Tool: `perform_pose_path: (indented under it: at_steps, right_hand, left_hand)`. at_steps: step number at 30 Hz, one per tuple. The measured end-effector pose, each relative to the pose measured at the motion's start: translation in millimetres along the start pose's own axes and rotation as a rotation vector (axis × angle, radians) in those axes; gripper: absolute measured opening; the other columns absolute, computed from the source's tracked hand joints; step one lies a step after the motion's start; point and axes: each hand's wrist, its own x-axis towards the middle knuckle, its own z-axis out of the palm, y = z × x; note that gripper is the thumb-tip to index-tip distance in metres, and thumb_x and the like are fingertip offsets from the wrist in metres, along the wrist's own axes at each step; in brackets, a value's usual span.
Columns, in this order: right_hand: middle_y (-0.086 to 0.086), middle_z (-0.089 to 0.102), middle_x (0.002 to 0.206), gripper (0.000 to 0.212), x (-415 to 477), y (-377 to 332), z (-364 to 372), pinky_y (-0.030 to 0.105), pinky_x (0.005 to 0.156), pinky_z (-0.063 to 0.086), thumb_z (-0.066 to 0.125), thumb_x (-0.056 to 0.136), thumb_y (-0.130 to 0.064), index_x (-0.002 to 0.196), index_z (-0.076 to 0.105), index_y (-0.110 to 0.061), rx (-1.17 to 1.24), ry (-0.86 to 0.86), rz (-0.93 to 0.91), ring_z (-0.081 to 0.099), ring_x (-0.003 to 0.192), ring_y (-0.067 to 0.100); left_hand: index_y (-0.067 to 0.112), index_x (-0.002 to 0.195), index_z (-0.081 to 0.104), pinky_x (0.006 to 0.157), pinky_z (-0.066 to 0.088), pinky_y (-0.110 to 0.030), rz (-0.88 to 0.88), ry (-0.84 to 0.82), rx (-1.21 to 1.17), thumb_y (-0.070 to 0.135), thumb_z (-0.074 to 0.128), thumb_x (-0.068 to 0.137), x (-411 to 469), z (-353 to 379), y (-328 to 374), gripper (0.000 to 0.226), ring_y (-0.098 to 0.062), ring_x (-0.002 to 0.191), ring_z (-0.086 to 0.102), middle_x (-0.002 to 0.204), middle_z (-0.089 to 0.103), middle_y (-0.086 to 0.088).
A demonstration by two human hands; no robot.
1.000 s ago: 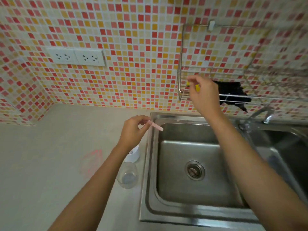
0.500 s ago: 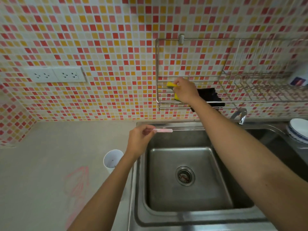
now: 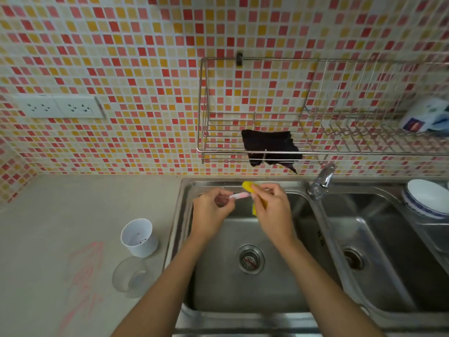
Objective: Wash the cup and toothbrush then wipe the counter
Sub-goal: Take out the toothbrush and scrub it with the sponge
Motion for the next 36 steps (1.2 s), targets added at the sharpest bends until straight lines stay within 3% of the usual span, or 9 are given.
perform_pose_path:
  at_steps: [7,10,13,18,21,24,28,32,36]
  right_hand:
    - [-0.003,0.051,0.099,0.034,2,23,0,0.016,0.083,0.041,0.058,0.092,-0.018,0.125,0.062,-0.026,-0.01,-0.036,-0.026,0.051,0.092,0.012]
    - [-0.003,0.051,0.098,0.033,3,36,4,0.021,0.08,0.047,0.06,0.092,-0.019,0.123,0.063,-0.029,-0.003,-0.013,0.094,0.053,0.091,0.014]
    - [-0.003,0.05,0.101,0.036,-10,33,12,0.024,0.078,0.049,0.058,0.092,-0.018,0.127,0.061,-0.029,0.038,-0.077,-0.03,0.053,0.089,0.015]
    - [-0.004,0.05,0.097,0.035,-12,46,13,0.03,0.076,0.051,0.059,0.092,-0.019,0.125,0.062,-0.03,0.033,0.009,0.135,0.054,0.086,0.015]
    - [0.0,0.053,0.105,0.034,-25,30,16,0.017,0.081,0.044,0.058,0.093,-0.022,0.127,0.062,-0.023,0.024,-0.03,0.017,0.054,0.094,0.012]
    - [0.001,0.053,0.121,0.038,-21,33,14,0.021,0.092,0.043,0.054,0.092,-0.027,0.128,0.06,-0.018,0.021,-0.031,0.029,0.053,0.107,0.016]
    - [-0.001,0.047,0.143,0.05,-20,34,19,0.015,0.095,0.025,0.059,0.088,-0.024,0.137,0.051,-0.016,-0.118,-0.12,-0.026,0.052,0.114,0.024]
    - [-0.003,0.061,0.128,0.055,-20,27,20,0.019,0.09,0.035,0.077,0.076,-0.015,0.128,0.06,-0.017,-0.225,-0.042,-0.084,0.05,0.1,0.02]
    - [-0.004,0.07,0.107,0.035,-11,25,21,0.023,0.08,0.039,0.074,0.074,-0.01,0.107,0.069,-0.014,-0.283,0.009,-0.182,0.053,0.087,0.02]
  left_hand:
    - [0.014,0.091,0.074,0.074,0.056,-0.02,-0.008,0.005,0.054,0.015,0.075,0.08,4,31,2,0.011,0.001,0.073,0.067,0.08,0.073,0.009]
    - [0.013,0.092,0.074,0.073,0.055,-0.017,-0.011,0.012,0.082,0.013,0.075,0.079,3,39,3,0.012,0.004,0.072,0.066,0.08,0.074,0.007]
    - [0.014,0.091,0.074,0.074,0.056,-0.018,-0.018,-0.017,0.066,0.016,0.074,0.081,1,41,1,0.01,0.002,0.074,0.067,0.081,0.073,0.01]
    - [0.013,0.09,0.074,0.074,0.058,-0.027,-0.059,0.015,0.051,0.015,0.074,0.081,1,43,-2,0.01,-0.001,0.072,0.068,0.078,0.073,0.007]
    - [0.012,0.088,0.074,0.073,0.059,-0.032,-0.09,0.014,0.001,0.014,0.074,0.081,3,42,-3,0.008,-0.005,0.072,0.07,0.078,0.074,0.005]
    - [0.012,0.087,0.074,0.073,0.06,-0.034,-0.115,-0.013,-0.022,0.016,0.075,0.081,5,41,-8,0.008,-0.007,0.073,0.07,0.078,0.074,0.004]
    - [0.012,0.083,0.075,0.073,0.059,-0.036,-0.179,-0.057,-0.092,0.016,0.076,0.079,10,38,-12,0.006,-0.012,0.072,0.071,0.076,0.075,0.001]
    - [0.006,0.083,0.075,0.073,0.058,-0.028,-0.178,-0.116,-0.162,0.007,0.074,0.08,13,33,-13,0.003,-0.017,0.073,0.071,0.077,0.075,-0.003]
    - [0.01,0.084,0.074,0.075,0.058,-0.029,-0.157,-0.169,-0.183,0.01,0.075,0.08,9,32,-19,0.004,-0.018,0.076,0.071,0.079,0.075,-0.001]
